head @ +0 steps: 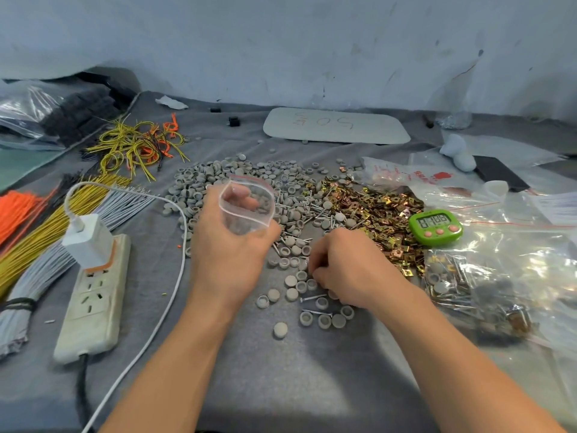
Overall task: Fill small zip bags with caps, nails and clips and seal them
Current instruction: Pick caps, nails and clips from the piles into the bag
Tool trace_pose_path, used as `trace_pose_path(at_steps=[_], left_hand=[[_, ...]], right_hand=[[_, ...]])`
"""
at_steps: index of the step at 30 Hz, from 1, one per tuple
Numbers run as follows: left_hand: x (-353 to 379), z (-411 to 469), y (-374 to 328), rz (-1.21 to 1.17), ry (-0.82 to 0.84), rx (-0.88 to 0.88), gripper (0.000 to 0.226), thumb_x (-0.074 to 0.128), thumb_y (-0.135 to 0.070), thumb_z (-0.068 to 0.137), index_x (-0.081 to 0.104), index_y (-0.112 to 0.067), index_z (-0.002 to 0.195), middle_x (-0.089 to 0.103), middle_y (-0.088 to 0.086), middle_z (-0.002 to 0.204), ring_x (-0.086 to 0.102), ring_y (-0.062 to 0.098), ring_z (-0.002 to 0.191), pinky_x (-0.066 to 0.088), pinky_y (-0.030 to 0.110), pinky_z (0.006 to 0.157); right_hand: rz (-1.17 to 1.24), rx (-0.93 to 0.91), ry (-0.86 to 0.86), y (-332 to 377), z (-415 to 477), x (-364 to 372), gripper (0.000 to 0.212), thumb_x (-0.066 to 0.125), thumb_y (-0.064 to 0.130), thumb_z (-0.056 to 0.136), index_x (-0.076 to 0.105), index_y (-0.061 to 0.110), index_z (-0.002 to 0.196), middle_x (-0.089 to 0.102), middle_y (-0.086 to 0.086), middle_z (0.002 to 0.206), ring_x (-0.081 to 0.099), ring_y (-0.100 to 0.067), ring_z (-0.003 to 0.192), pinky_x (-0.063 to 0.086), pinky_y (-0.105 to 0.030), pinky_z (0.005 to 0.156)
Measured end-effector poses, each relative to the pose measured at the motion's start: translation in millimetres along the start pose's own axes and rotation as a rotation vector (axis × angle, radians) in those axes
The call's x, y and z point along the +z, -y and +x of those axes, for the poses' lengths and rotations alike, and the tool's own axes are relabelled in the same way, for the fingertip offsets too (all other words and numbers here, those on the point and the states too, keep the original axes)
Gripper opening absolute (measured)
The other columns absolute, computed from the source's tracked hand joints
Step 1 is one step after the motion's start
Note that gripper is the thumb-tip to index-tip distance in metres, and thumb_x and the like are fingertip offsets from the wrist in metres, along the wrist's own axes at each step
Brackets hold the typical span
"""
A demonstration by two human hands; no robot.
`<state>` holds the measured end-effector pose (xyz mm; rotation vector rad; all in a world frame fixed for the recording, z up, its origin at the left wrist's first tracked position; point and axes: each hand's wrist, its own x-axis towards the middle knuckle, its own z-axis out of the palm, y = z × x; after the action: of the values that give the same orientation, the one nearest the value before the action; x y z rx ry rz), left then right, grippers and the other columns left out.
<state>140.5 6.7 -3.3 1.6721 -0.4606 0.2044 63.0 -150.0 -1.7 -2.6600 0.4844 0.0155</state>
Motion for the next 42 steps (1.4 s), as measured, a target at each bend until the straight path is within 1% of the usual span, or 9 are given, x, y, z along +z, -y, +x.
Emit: trace_pose_path(at_steps=[3,6,8,13,18,22,26,36,42], left_hand=[[-0.9,-2.9,-0.4,0.122,0.038,0.035,0.04,0.072,-0.032,0.063,0.057,-0.035,0.101,0.067,-0.015,0.1,0.064,0.003,0.095,0.05,0.026,0.081],[-2.1,-3.2,-1.3,0.239,0.052,0.061,0.045,0.072,-0.037,0.062,0.056,-0.038,0.104,0.066,-0.021,0.1,0.061,-0.005,0.094,0.042,0.007,0.073],[-1.9,-3.5,-1.4,0.296,0.057,0.083,0.046,0.074,-0.038,0.064,0.055,-0.038,0.105,0.066,-0.02,0.1,0.061,-0.002,0.093,0.046,0.015,0.076],[1.8,-9.3,-1.6,0.403,0.094,0.15,0.045,0.076,-0.037,0.068,0.049,-0.043,0.103,0.062,-0.016,0.098,0.058,0.011,0.092,0.045,0.025,0.071],[1.2,-10.9,-0.2,0.465,0.123,0.186,0.05,0.076,-0.035,0.069,0.05,-0.04,0.111,0.058,-0.014,0.1,0.054,0.014,0.094,0.045,0.034,0.077],[1.2,-11.8,6.6,0.572,0.104,0.245,0.051,0.081,-0.022,0.071,0.052,-0.033,0.111,0.048,-0.017,0.092,0.041,0.01,0.089,0.028,0.026,0.073],[10.6,-14.9,9.4,0.615,0.184,0.293,0.05,0.081,-0.022,0.07,0.054,-0.03,0.112,0.056,-0.012,0.098,0.049,0.017,0.095,0.034,0.032,0.078],[12.6,-18.0,0.8,0.413,0.191,0.081,0.044,0.08,-0.028,0.068,0.052,-0.041,0.098,0.064,-0.015,0.092,0.059,0.005,0.085,0.047,0.03,0.067],[-2.5,0.8,-14.0,-0.611,0.287,-0.349,0.022,0.069,-0.011,0.065,0.064,-0.018,0.085,0.064,-0.002,0.089,0.061,0.007,0.085,0.047,0.028,0.081]], right_hand=[[0.062,0.027,-0.059,-5.4,-2.4,1.8,0.024,0.069,0.006,0.088,0.078,0.026,0.078,0.074,0.005,0.07,0.064,-0.004,0.049,0.044,-0.011,0.045],[0.205,0.019,-0.219,-8.2,-4.6,-0.7,0.025,0.074,0.008,0.088,0.079,0.031,0.077,0.069,0.02,0.07,0.065,0.005,0.061,0.043,-0.003,0.049],[0.265,-0.029,-0.236,-3.9,-5.5,-0.3,0.026,0.077,0.01,0.088,0.079,0.033,0.077,0.066,0.025,0.068,0.063,0.013,0.071,0.043,-0.001,0.056],[-0.011,-0.078,-0.013,9.3,0.9,10.9,0.028,0.066,0.006,0.09,0.081,0.03,0.094,0.076,0.003,0.089,0.068,-0.015,0.076,0.059,-0.031,0.076],[-0.033,-0.086,-0.01,11.5,2.0,9.8,0.031,0.064,0.001,0.085,0.069,0.031,0.075,0.074,0.0,0.084,0.07,-0.02,0.08,0.06,-0.033,0.078],[0.26,-0.038,-0.369,5.1,-6.4,-4.7,0.022,0.075,0.011,0.089,0.079,0.032,0.084,0.07,0.019,0.077,0.067,-0.001,0.069,0.05,-0.005,0.059],[0.572,-0.168,-0.549,11.1,-16.7,-18.9,0.018,0.084,0.01,0.079,0.082,0.027,0.082,0.075,0.016,0.072,0.071,-0.001,0.067,0.057,-0.016,0.063],[0.86,-0.151,-0.56,5.8,-13.3,-20.8,0.031,0.072,-0.002,0.085,0.084,0.026,0.083,0.079,0.005,0.076,0.076,-0.014,0.069,0.062,-0.028,0.065],[0.675,0.15,-0.59,-28.9,-7.7,-22.0,0.045,0.074,0.003,0.083,0.079,0.047,0.078,0.076,0.017,0.071,0.072,-0.005,0.065,0.062,-0.028,0.064]])
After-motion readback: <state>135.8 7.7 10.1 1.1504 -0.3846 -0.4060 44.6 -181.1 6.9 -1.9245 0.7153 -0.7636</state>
